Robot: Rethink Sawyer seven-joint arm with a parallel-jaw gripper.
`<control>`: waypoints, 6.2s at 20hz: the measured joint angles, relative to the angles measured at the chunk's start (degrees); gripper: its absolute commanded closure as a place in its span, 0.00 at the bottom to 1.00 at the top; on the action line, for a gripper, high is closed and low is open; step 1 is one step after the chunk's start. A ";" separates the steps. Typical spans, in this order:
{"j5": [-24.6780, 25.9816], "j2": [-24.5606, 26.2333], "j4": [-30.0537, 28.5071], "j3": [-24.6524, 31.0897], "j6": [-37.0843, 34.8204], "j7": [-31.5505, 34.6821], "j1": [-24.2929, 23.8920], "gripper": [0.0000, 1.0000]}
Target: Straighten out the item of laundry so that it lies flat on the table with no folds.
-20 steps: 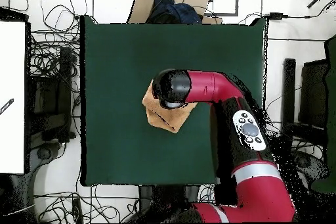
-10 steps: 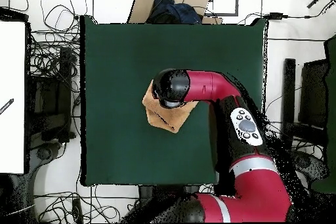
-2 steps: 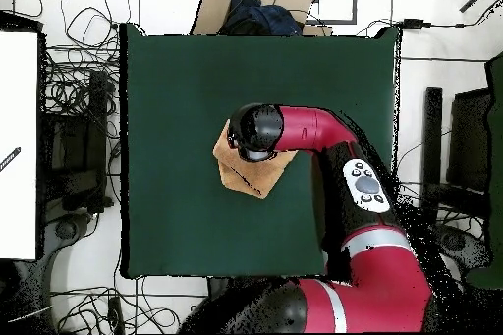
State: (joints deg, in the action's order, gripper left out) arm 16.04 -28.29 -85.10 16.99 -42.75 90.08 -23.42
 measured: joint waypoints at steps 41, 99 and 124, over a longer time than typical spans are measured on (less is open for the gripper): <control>0.00 4.85 3.16 -0.09 0.00 0.00 2.06 0.00; 0.00 8.98 4.20 -0.22 1.58 0.00 2.67 1.00; -0.06 9.19 4.54 -0.13 1.56 0.00 2.78 0.00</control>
State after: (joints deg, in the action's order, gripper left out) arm 15.98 -19.11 -80.56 16.86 -41.19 90.08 -20.63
